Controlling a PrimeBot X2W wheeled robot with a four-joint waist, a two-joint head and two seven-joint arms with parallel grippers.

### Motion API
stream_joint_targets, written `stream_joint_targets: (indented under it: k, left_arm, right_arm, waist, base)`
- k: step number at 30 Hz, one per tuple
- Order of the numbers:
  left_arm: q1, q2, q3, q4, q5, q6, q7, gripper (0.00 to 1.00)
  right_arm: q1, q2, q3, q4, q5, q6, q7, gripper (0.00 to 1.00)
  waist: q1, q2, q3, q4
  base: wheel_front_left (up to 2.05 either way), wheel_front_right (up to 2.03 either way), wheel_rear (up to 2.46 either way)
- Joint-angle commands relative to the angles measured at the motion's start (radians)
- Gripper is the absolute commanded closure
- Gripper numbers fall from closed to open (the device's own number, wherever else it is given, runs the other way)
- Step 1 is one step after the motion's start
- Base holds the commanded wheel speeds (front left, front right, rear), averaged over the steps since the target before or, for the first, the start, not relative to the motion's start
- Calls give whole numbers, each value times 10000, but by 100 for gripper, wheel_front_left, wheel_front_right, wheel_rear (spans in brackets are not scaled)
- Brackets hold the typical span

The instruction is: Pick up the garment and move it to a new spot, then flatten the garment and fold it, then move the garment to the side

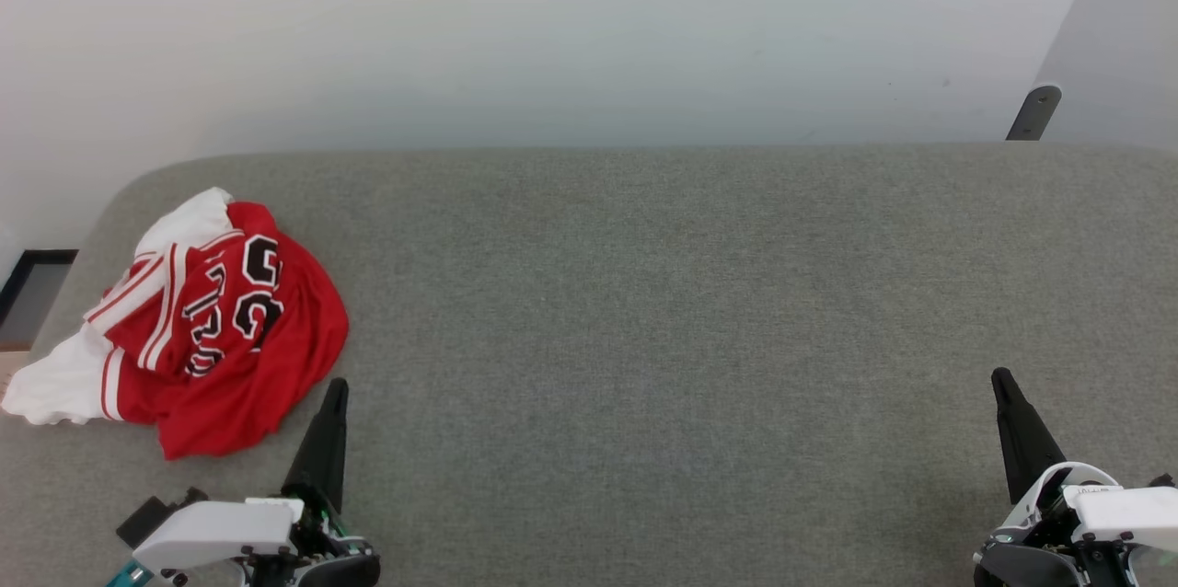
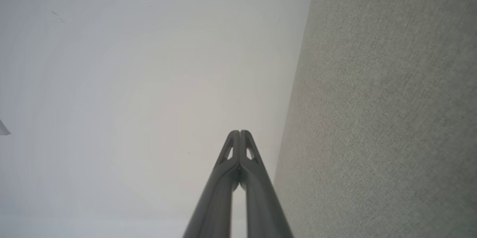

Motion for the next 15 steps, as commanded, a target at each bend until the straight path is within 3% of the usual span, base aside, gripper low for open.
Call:
stream_joint_targets:
  k: [1,15]
  left_arm:
    - [-86,9,18,-19,-35,-61,15,100]
    - [-86,9,18,-19,-35,-61,15,100]
  right_arm:
    - [-31,27,10,-20,47,-4,10,100]
    - [-31,27,10,-20,47,-4,10,100]
  waist:
    - [0,0,0,0]
    - [0,0,0,0]
  base:
    - [0,0,0]
    - [0,0,0]
